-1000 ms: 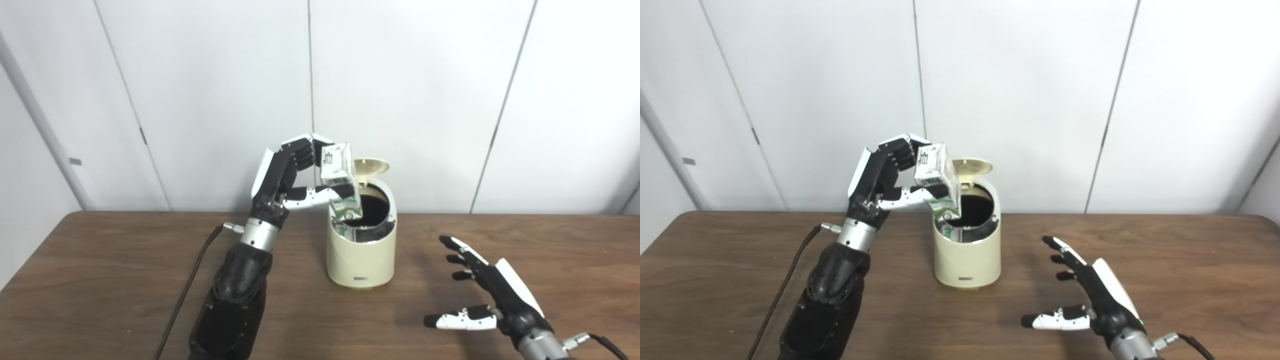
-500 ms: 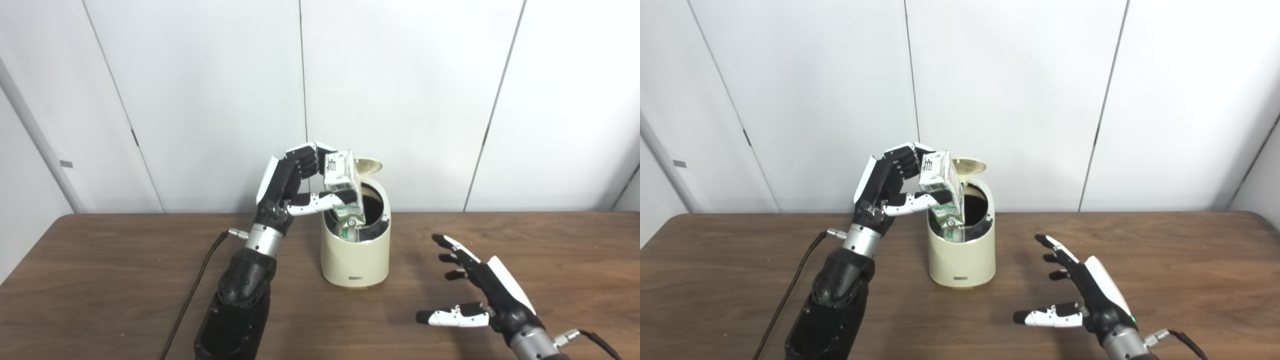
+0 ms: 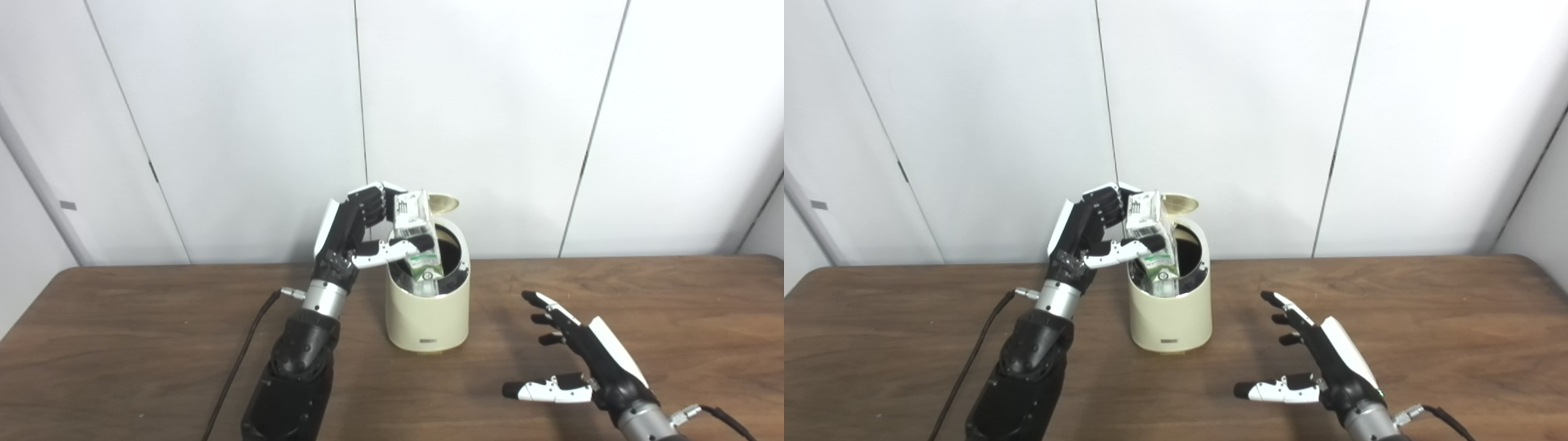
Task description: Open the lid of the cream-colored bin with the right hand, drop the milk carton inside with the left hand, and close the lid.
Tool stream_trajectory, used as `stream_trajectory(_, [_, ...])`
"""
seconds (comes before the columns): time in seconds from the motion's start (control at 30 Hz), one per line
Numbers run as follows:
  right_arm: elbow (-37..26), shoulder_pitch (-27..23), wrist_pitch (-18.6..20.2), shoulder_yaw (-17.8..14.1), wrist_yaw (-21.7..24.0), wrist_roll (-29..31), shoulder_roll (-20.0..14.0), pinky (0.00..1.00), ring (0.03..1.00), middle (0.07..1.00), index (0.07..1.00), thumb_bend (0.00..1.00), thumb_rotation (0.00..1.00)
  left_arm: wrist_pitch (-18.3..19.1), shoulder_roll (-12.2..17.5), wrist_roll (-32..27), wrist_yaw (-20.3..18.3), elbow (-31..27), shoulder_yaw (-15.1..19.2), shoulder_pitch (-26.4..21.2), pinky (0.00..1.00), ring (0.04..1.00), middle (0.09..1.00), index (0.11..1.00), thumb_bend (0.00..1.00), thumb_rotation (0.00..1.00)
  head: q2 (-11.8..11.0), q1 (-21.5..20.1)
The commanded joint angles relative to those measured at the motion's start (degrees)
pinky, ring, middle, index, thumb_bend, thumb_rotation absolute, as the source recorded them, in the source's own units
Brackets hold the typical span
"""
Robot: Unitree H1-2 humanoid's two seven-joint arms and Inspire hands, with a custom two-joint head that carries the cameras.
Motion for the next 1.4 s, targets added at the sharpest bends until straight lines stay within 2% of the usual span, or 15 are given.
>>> stream_trajectory(0.0, [-2.5, -1.0, -0.9, -0.5, -0.8, -0.5, -0.1, 0.74, 0.863, 0.925, 0.907, 0.81, 0.27, -2.2, -0.1, 0.4, 1.6, -0.9, -0.1, -4.3, 0.47, 0.449, 0.480, 0.515, 0.50, 0.00, 0.1, -0.1])
stream_trajectory(0.27, [-2.3, -0.7, -1.6, -0.4, -0.8, -0.4, -0.1, 0.71, 0.861, 0.925, 0.907, 0.80, 0.26, -2.2, 2.0, 3.8, 10.6, 0.5, -5.2, -5.1, 0.47, 0.452, 0.479, 0.516, 0.50, 0.00, 0.2, -0.3])
stream_trajectory(0.53, [-2.6, -0.3, -1.7, -0.5, -0.8, -0.6, -0.2, 0.71, 0.858, 0.921, 0.903, 0.80, 0.25, -2.2, 3.9, 5.0, 19.0, 2.5, -11.0, -6.2, 0.48, 0.454, 0.483, 0.509, 0.50, 0.00, 0.5, -0.6])
stream_trajectory(0.67, [-3.0, -0.2, -1.1, -0.5, -0.7, -0.8, -0.1, 0.71, 0.857, 0.917, 0.906, 0.80, 0.26, -2.2, 4.1, 4.5, 21.5, 3.7, -12.7, -6.4, 0.48, 0.455, 0.484, 0.506, 0.50, 0.00, 0.5, -0.6])
stream_trajectory(0.83, [-3.3, 0.0, -0.9, -0.4, -0.4, -0.8, -0.2, 0.72, 0.867, 0.924, 0.910, 0.80, 0.28, -2.2, 5.0, 6.0, 27.2, 5.4, -16.1, -6.9, 0.47, 0.453, 0.484, 0.507, 0.50, 0.00, 0.7, -0.4])
stream_trajectory(1.07, [-3.7, 0.3, -0.7, -0.3, -0.4, -1.2, -0.2, 0.71, 0.853, 0.915, 0.909, 0.79, 0.26, -2.2, 5.6, 5.5, 30.2, 6.1, -18.6, -7.1, 0.48, 0.456, 0.483, 0.504, 0.50, 0.00, 1.0, -0.6])
stream_trajectory(1.27, [-3.7, 0.4, -0.7, -0.5, -0.3, -1.2, -0.3, 0.72, 0.854, 0.923, 0.912, 0.80, 0.28, -2.2, 5.5, 5.0, 30.6, 6.9, -19.5, -7.2, 0.48, 0.454, 0.487, 0.504, 0.50, 0.00, 1.2, -0.6])
stream_trajectory(1.37, [-3.8, 0.4, -0.4, -0.6, -0.1, -1.0, -0.4, 0.72, 0.858, 0.926, 0.913, 0.80, 0.29, -2.2, 5.8, 5.9, 32.0, 7.2, -20.7, -7.4, 0.48, 0.456, 0.487, 0.504, 0.50, 0.00, 1.3, -0.6])
